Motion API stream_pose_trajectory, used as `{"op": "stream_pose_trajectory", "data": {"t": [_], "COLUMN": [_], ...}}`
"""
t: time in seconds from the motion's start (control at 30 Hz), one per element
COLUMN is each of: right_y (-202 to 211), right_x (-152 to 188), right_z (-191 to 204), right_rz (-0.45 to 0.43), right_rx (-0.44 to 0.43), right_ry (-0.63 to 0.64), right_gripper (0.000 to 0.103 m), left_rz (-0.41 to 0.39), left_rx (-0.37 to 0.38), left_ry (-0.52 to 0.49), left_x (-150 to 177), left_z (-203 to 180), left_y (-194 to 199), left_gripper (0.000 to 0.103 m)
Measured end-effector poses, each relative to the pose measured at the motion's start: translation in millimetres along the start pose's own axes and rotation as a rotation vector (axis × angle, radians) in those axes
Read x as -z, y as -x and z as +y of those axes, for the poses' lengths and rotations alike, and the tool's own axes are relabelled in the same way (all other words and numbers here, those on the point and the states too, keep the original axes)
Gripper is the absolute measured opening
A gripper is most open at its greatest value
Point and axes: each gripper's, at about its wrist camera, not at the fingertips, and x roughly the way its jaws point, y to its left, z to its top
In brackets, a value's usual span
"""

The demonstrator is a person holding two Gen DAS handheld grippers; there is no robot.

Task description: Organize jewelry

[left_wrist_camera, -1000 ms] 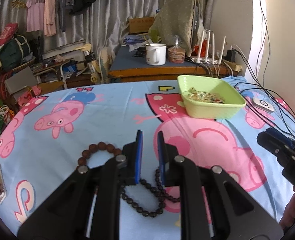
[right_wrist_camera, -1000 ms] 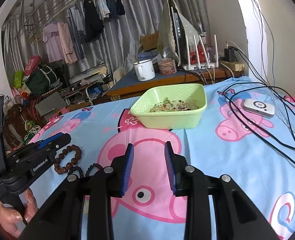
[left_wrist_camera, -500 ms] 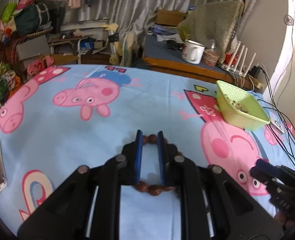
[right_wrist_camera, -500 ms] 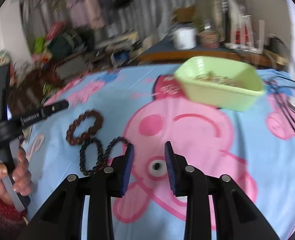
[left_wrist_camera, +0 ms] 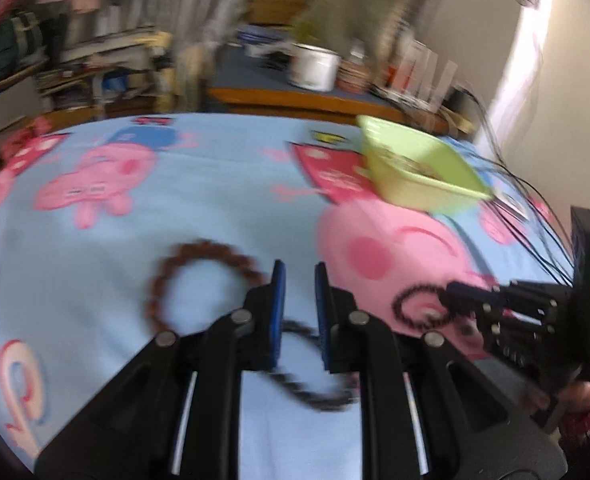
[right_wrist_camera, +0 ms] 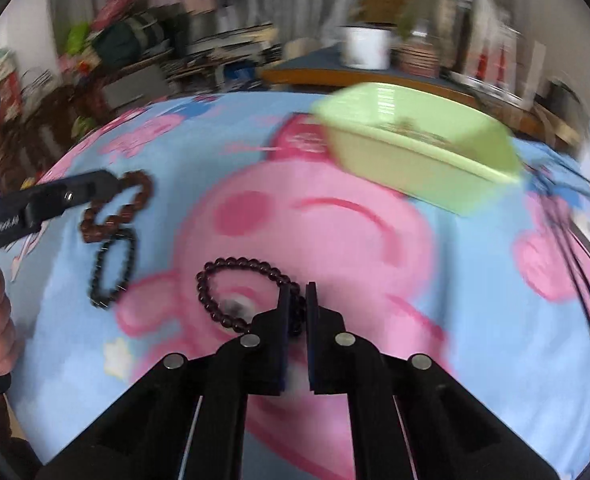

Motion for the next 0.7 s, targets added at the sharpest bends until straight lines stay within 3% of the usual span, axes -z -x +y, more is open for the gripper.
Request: {"op": "stream_pose_trajectory", "data": {"t": [0.13, 0.2, 0.23, 0.37, 0.53, 0.57, 0.63, 0.7], "right_y": [22, 33, 37, 41, 39, 39, 37, 35], "right_x": [22, 32, 37, 44, 40, 40, 40, 38], "right_z": [-35, -46, -50, -58, -51, -50, -49, -52], "right_rz": [-0.019, -0.030, -0.033, -0.048, -0.040, -0.041, -0.039, -0.035], "right_rx": [0.040, 0.043, 0.037, 0.011, 0.021, 0.023, 0.014, -0.009], "right_ry": [-0.092, -0.129, -0.147, -0.182, -0.122, -0.107, -0.097, -0.103], "right_gripper": [0.000, 0.000, 0.000, 0.000, 0.000, 0.000, 0.000, 0.000], "left_rz": [0.060, 0.082, 0.084, 0.113, 0.201, 0.211, 0.197, 0.215], "left_rx": [0.101, 0.153, 0.166, 0.196, 0.183, 0.174, 0.125, 0.170], "left_ry": [-0.070, -0.109, -0.125, -0.218, -0.235, -0.249, -0.302, -0.314], "left_x": [-1, -2, -2, 0, 4, 6, 12, 13], "left_z": [-46, -74, -83, -122, -133, -135, -142, -146], "left_y": [-21, -30, -33, -51, -77, -80, -80, -80], "left_gripper": [0.018, 0.043, 0.045, 0.048, 0.048, 0.047, 0.033, 0.008]}}
